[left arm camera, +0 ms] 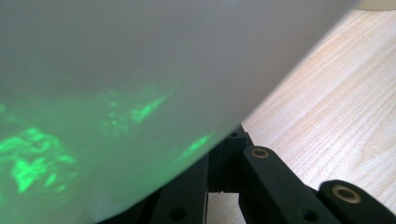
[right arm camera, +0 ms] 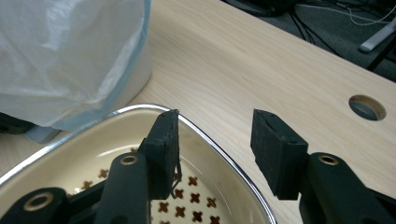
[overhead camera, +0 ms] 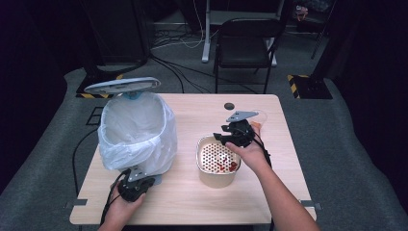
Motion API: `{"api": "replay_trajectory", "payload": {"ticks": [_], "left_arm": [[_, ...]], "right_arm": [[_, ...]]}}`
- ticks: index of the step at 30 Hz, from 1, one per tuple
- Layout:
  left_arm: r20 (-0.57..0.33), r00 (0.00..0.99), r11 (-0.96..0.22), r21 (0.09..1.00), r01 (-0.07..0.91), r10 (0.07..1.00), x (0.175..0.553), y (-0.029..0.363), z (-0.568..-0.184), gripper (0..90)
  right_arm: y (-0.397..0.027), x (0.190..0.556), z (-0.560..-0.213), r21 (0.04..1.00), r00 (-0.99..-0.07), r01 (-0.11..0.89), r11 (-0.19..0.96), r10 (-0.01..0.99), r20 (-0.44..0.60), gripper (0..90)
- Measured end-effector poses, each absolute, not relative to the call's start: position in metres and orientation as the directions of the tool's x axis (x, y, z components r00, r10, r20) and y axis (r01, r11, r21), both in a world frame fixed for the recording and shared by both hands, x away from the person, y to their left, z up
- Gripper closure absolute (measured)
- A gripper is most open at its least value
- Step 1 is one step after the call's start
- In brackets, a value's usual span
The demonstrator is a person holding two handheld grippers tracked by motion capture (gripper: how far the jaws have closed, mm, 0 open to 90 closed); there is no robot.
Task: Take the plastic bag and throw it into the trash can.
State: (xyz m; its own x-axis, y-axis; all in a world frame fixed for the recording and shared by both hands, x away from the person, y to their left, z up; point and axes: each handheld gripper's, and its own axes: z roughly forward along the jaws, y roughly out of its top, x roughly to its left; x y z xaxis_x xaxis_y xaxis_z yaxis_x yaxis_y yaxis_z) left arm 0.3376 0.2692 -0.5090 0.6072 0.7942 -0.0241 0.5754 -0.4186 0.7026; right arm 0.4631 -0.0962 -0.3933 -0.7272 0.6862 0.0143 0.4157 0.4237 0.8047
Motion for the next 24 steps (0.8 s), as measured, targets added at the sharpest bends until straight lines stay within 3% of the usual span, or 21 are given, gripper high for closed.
{"api": "replay_trajectory", "payload": {"ticks": [12, 18, 24], "left_arm": [[-0.042, 0.601, -0.396, 0.715, 0.576, 0.798, 0.337, 0.268, -0.510, 90.0], [-0.042, 0.601, -0.395, 0.716, 0.576, 0.798, 0.337, 0.268, -0.510, 90.0], [-0.038, 0.603, -0.399, 0.716, 0.573, 0.797, 0.337, 0.268, -0.510, 90.0]], "right_arm": [[-0.110, 0.470, -0.408, 0.791, -0.739, 0.436, 0.429, 0.672, 0.043, 68.3], [-0.112, 0.475, -0.414, 0.773, -0.749, 0.449, 0.448, 0.660, 0.052, 64.5], [-0.114, 0.475, -0.415, 0.775, -0.761, 0.436, 0.457, 0.647, 0.046, 66.2]]}}
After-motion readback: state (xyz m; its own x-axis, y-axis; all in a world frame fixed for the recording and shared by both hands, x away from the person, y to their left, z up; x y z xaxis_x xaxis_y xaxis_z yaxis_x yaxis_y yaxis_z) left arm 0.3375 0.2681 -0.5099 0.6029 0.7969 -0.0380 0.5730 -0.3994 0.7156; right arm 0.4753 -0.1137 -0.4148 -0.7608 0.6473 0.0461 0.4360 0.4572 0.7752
